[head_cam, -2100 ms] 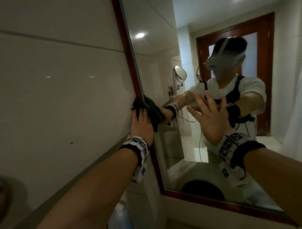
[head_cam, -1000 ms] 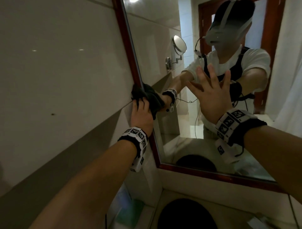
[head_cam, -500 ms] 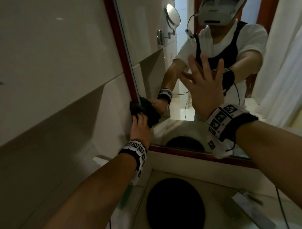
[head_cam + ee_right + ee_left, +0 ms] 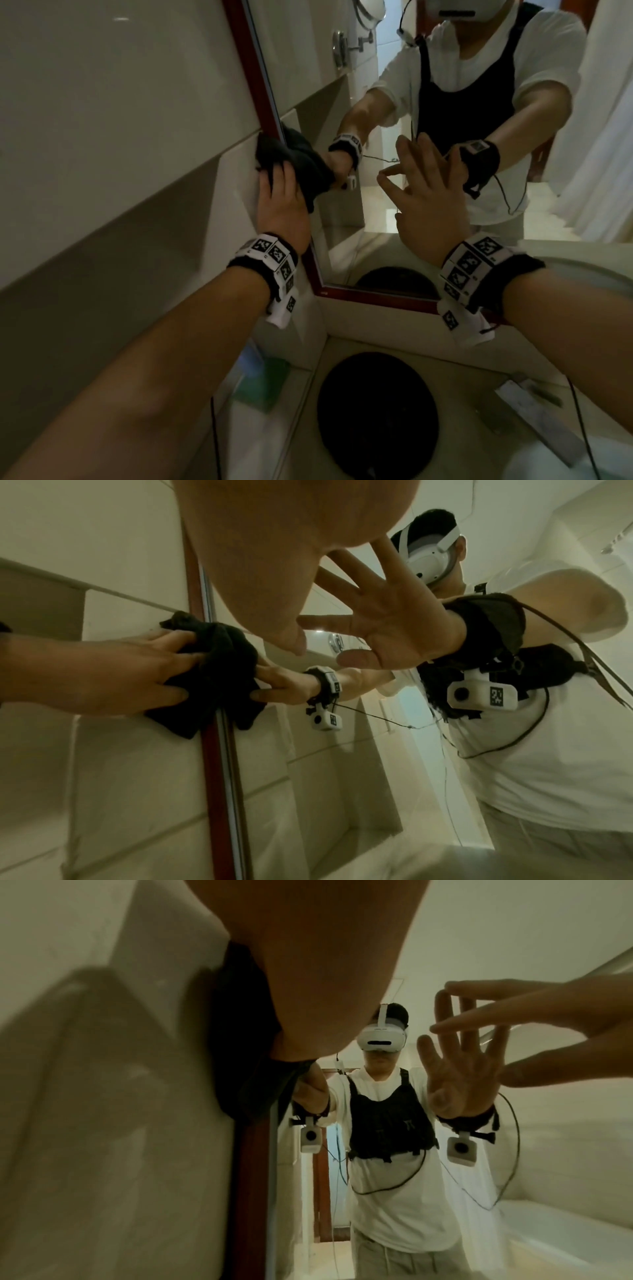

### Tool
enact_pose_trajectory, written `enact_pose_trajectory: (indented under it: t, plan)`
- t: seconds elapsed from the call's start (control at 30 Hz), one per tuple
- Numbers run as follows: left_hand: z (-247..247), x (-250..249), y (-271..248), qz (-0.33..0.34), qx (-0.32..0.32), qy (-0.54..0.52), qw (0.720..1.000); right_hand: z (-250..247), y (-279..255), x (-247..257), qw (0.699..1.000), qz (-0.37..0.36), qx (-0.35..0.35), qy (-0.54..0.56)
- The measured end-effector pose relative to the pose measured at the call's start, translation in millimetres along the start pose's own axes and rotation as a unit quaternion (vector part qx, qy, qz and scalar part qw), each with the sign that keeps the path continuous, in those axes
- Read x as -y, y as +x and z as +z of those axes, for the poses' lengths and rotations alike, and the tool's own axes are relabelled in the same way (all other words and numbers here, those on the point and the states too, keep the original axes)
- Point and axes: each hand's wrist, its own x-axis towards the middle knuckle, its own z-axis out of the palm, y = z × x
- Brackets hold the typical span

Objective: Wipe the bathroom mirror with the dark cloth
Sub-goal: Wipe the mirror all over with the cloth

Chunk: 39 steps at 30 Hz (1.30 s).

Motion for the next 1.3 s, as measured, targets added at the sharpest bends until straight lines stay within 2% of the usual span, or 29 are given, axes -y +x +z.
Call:
enact_pose_trajectory:
  t: [0.1, 0.2, 0.47, 0.53, 0.6, 0.7, 0.83, 1.03, 1.17, 1.23, 1.3]
  plan:
    - [8, -4, -3, 0.001, -0.010, 0.003, 1.000, 11, -14, 7, 1.000, -0.019, -0.003, 0.022]
    - [28, -18, -16, 0.016, 0.024, 0.010, 1.000, 27, -31, 16, 0.998, -0.037, -0.022, 0.050]
    - [105, -80, -85, 0.068, 0.145, 0.006, 0.987, 56, -67, 28, 0.994, -0.045, 0.064, 0.081]
    - [115, -93, -95, 0.069, 0.152, -0.017, 0.986, 64, -76, 26, 0.992, -0.054, 0.077, 0.087]
    - [125, -105, -103, 0.047, 0.138, -0.084, 0.986, 73, -86, 24, 0.989, -0.060, 0.085, 0.102]
    - [134, -115, -113, 0.024, 0.140, -0.184, 0.973, 87, -101, 25, 0.985, -0.058, 0.102, 0.127]
    - [154, -128, -127, 0.047, 0.205, -0.260, 0.943, 96, -119, 26, 0.979, -0.036, 0.137, 0.144]
    - [156, -150, -125, -0.049, 0.200, -0.397, 0.895, 105, -140, 24, 0.973, -0.009, 0.169, 0.159]
    - [150, -161, -123, -0.103, 0.189, -0.439, 0.872, 110, -150, 25, 0.965, 0.012, 0.190, 0.179]
    - [142, -169, -127, -0.095, 0.175, -0.456, 0.867, 110, -155, 24, 0.963, 0.022, 0.201, 0.177]
    - [125, -184, -134, -0.053, 0.166, -0.470, 0.865, 108, -161, 20, 0.960, 0.027, 0.219, 0.169]
